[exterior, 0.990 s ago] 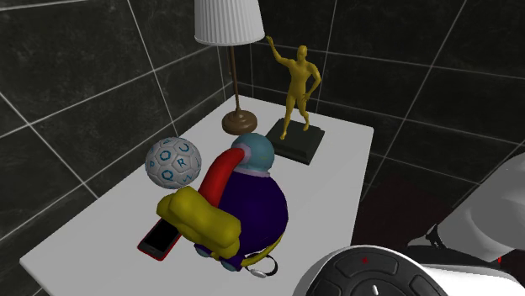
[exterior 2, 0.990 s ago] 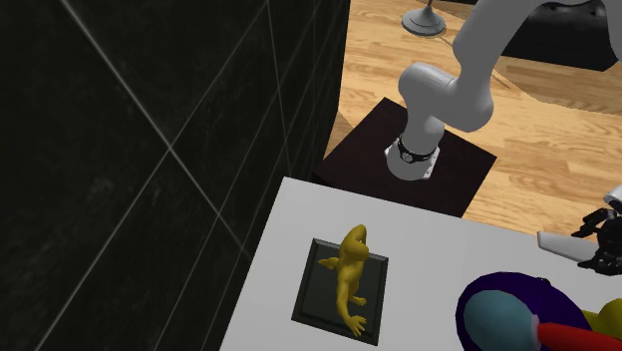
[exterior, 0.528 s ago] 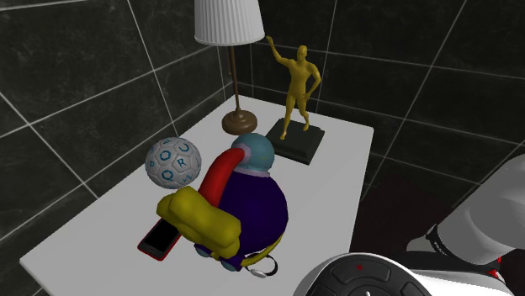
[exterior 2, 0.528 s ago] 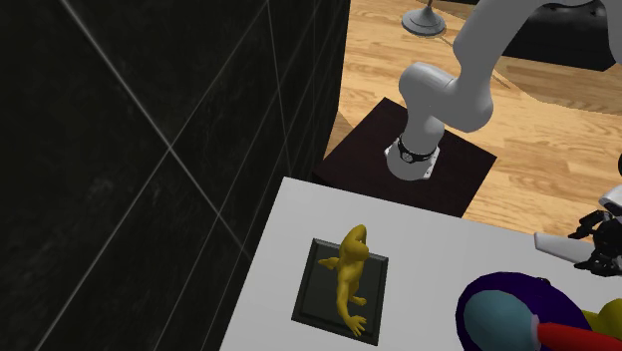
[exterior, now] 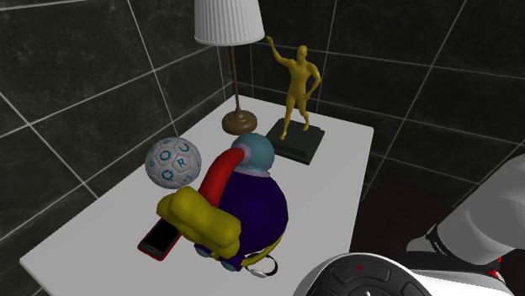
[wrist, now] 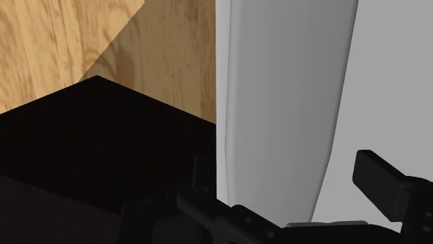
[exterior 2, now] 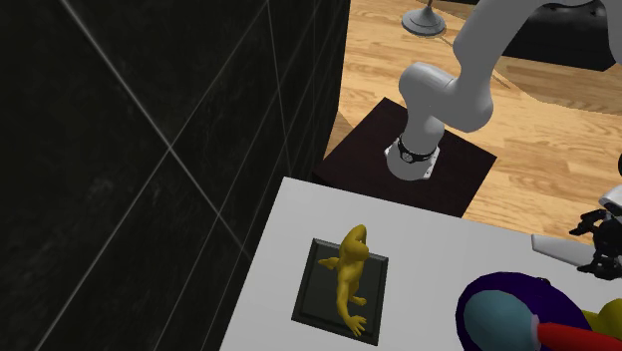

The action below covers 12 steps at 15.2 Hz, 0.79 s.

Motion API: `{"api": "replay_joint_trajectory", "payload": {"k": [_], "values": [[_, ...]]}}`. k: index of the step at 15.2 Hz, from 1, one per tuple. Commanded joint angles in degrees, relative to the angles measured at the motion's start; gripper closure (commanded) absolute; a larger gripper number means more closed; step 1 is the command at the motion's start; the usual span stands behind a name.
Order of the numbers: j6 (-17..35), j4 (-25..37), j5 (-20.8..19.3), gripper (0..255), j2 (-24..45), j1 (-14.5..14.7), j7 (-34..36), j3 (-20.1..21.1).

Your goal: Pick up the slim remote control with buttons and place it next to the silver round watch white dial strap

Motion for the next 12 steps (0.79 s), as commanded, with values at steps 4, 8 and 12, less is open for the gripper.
{"api": "replay_joint_trajectory", "payload": {"k": [4, 8, 12], "values": [[-7.60, 3.15, -1.92, 0, -2.31, 5.76, 0.64, -8.97], [-7.65, 3.16, -1.83, 0, -2.41, 5.70, 0.57, -8.94], [-7.64, 3.16, -1.83, 0, -2.40, 5.69, 0.57, -8.92]]}}
